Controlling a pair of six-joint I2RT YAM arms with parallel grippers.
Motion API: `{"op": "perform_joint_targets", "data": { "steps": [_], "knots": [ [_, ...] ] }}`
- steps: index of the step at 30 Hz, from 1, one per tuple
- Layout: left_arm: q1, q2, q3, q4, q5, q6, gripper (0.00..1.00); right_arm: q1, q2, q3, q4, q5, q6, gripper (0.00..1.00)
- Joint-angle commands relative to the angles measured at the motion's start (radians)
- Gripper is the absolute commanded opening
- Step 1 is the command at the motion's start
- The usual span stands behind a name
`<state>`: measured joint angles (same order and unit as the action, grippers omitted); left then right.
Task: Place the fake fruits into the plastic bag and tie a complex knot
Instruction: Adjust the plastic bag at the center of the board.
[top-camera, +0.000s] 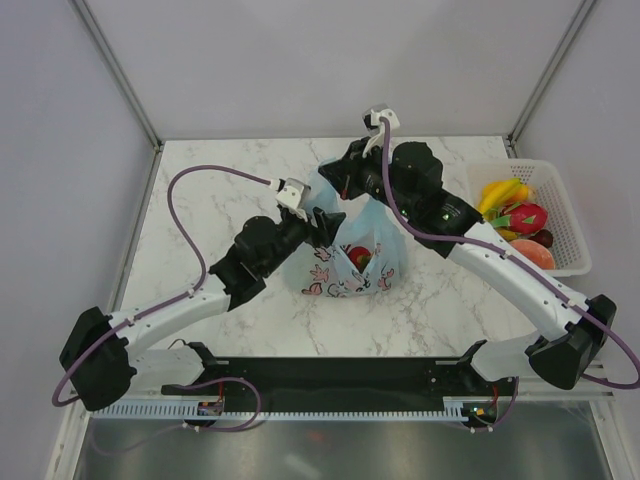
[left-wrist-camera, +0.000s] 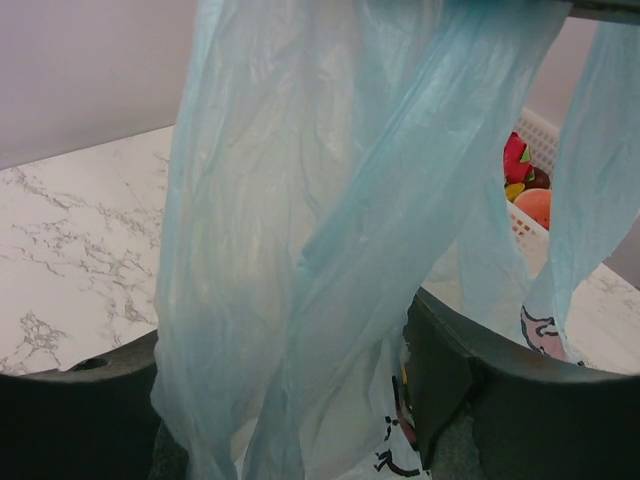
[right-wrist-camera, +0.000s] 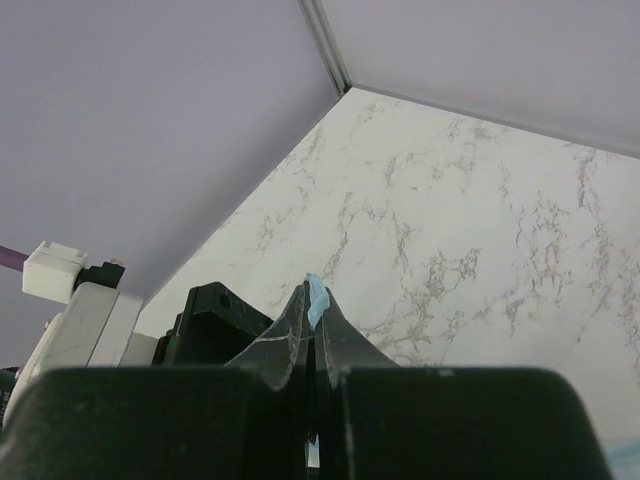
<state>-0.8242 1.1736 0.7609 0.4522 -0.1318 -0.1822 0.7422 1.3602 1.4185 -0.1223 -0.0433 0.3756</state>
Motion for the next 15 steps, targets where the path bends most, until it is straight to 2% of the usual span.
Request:
{"op": "perform_joint_targets", "data": {
  "steps": [1,2,3,4,5,8,9,11,12,15],
  "knots": [
    [-0.013,0.024,0.054,0.065,-0.064,-0.016,0.67,-0.003,-0.022,-0.009,0.046,0.014,0.017,0.00],
    [-0.015,0.029,0.057,0.063,-0.065,-0.007,0.66,-0.003,-0.026,-0.012,0.046,0.016,0.019,0.00],
    [-0.015,0.032,0.060,0.063,-0.066,0.006,0.60,-0.003,-0.027,-0.013,0.046,0.017,0.019,0.00],
    [-0.016,0.035,0.060,0.062,-0.071,0.033,0.50,-0.003,-0.029,-0.015,0.046,0.019,0.019,0.00],
    [-0.016,0.035,0.060,0.059,-0.075,0.044,0.29,-0.003,-0.035,-0.019,0.046,0.022,0.016,0.00],
    [-0.016,0.021,0.051,0.057,-0.089,0.066,0.02,-0.003,-0.053,-0.026,0.039,0.031,0.000,0.00],
    [-0.016,0.017,0.045,0.057,-0.088,0.069,0.02,-0.003,-0.058,-0.024,0.035,0.034,-0.010,0.18],
    [-0.016,0.008,0.041,0.057,-0.086,0.079,0.02,-0.003,-0.078,-0.020,0.009,0.037,-0.023,0.40],
    [-0.015,0.005,0.035,0.054,-0.086,0.084,0.02,-0.001,-0.087,-0.012,-0.005,0.058,-0.041,0.58],
    [-0.015,-0.006,0.029,0.048,-0.085,0.093,0.02,-0.003,-0.139,-0.006,-0.068,0.095,-0.078,0.72]
  ]
}}
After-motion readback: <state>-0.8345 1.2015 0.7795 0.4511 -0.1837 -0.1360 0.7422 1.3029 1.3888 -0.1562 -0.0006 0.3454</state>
